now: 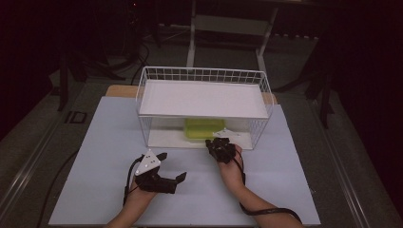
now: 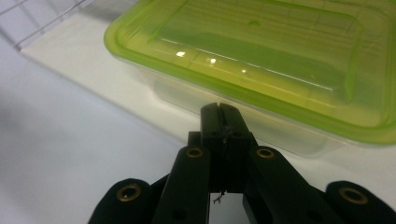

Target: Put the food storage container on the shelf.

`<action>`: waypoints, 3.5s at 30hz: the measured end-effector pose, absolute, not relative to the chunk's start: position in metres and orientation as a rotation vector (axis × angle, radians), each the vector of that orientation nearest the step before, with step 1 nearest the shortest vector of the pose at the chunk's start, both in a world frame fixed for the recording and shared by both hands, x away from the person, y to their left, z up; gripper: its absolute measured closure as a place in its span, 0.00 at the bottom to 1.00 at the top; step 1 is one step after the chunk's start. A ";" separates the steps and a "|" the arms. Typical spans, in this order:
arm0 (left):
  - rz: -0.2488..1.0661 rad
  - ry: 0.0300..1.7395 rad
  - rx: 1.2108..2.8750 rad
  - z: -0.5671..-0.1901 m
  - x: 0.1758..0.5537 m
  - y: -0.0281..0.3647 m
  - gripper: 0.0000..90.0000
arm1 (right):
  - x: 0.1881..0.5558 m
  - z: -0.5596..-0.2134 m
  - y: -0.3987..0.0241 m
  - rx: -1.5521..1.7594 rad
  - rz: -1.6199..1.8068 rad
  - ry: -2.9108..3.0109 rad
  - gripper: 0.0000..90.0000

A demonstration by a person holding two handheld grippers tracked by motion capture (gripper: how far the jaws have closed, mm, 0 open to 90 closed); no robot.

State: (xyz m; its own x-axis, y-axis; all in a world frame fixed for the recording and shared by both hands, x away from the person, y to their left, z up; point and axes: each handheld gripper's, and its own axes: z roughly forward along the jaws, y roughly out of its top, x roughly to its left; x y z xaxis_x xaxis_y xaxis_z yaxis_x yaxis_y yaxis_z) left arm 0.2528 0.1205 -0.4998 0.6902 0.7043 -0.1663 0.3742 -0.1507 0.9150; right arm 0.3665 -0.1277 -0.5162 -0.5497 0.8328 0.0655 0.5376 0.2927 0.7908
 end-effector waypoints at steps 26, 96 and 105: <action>0.343 0.851 1.767 -0.502 0.251 0.120 0.01 | 0.393 -0.517 -0.118 1.251 1.152 2.154 1.00; 0.308 0.786 1.785 -0.485 0.228 0.158 0.01 | 0.264 -0.473 -0.241 1.044 1.362 2.304 0.20; 0.292 0.790 1.805 -0.491 0.230 0.160 0.01 | 0.266 -0.482 -0.259 1.043 1.374 2.301 0.20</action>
